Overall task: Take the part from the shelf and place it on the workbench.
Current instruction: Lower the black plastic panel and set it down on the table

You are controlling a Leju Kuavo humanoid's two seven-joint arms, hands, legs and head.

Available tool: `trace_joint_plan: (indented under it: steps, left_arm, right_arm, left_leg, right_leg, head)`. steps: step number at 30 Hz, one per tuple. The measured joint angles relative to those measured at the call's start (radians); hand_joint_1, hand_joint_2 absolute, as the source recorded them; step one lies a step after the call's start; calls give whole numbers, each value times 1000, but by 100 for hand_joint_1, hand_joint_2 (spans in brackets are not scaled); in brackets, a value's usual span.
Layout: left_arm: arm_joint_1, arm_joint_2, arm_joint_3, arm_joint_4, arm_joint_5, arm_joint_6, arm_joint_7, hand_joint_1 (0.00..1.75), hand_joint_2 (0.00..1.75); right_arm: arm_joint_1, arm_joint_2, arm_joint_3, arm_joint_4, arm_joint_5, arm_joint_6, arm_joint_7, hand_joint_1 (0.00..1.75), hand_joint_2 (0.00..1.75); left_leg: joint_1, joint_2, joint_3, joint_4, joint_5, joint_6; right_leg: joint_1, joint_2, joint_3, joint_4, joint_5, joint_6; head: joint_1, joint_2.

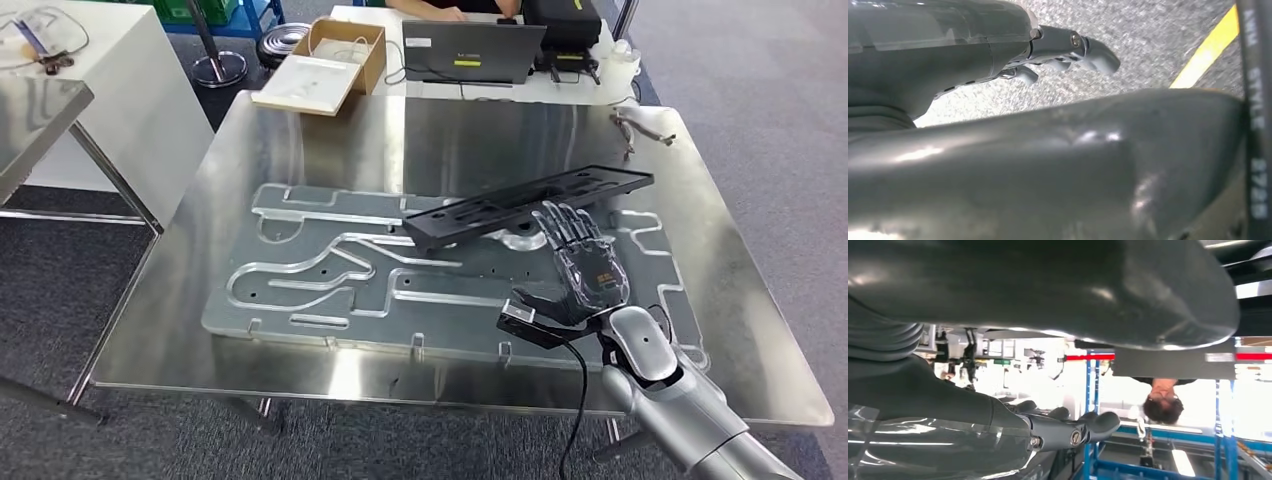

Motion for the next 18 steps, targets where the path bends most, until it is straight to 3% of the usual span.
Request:
trace_joint_plan:
  steps: [3,4,5,6,8,10,11,13,14,15,16,18]
  left_arm:
    - [1,0,0,0,4,0,0,0,0]
    - [1,0,0,0,5,0,-1,0,0]
    - [1,0,0,0,5,0,-1,0,0]
    - [1,0,0,0,6,0,-1,0,0]
    - [1,0,0,0,8,0,-1,0,0]
    - [1,-1,0,0,10,0,-1,0,0]
    - [2,-2,0,0,11,0,-1,0,0]
    - [4,-2,0,0,13,0,-2,0,0]
    - [6,-1,0,0,14,0,-2,0,0]
    - [8,-1,0,0,15,0,-2,0,0]
    - [9,-1,0,0,16,-1,-3,0,0]
    - [10,-1,0,0,16,-1,-3,0,0]
  right_arm:
    - [23,-17,-4,-30,-1,3,9,0,0]
    - [31,-22,-6,-40,-1,5,12,0,0]
    - [40,-27,-8,-49,-1,7,15,0,0]
    - [47,-31,-9,-58,-1,9,16,0,0]
    - [57,-39,-12,-79,-1,13,20,0,0]
    - [63,-48,-18,-106,1,18,24,0,0]
    - [68,-53,-20,-120,2,19,27,0,0]
    - [82,-62,-24,-144,5,24,32,0,0]
    - [90,-65,-24,-154,7,26,34,0,0]
    - [98,-68,-24,-165,8,28,36,0,0]
    - [106,-70,-25,-178,10,30,38,0,0]
    - [126,-76,-27,-207,14,38,46,0,0]
  left_leg:
    - [-4,3,-37,-2,31,17]
    - [-7,3,-50,-1,40,19]
    - [-9,3,-64,0,50,20]
    - [-12,3,-77,1,59,20]
    - [-17,3,-100,4,78,18]
    - [-20,3,-113,5,95,11]
    - [-20,3,-115,4,103,7]
    - [-20,2,-116,-4,122,-4]
    - [-19,1,-121,-2,118,-10]
    - [-18,0,-129,12,96,-15]
    - [-17,-1,-141,44,55,-21]
    - [-9,0,-168,159,-55,-31]
  right_leg:
    - [1,3,-54,162,-133,2]
    - [2,4,-63,214,-155,2]
    - [3,5,-59,240,-154,1]
    - [5,5,-40,235,-135,-1]
    - [11,6,50,132,-87,-14]
    - [20,5,146,-6,-83,-28]
    - [24,6,170,-47,-90,-32]
    - [27,5,171,-69,-80,-40]
    - [25,3,165,-73,-69,-46]
    - [22,1,155,-76,-55,-53]
    - [18,-1,143,-79,-42,-59]
    - [17,-2,113,-78,-17,-65]
  head:
    - [0,0]
    - [0,0]
    - [0,0]
    - [0,0]
    - [0,0]
    - [0,0]
    - [0,0]
    - [0,0]
    - [0,0]
    - [0,0]
    - [0,0]
    - [0,0]
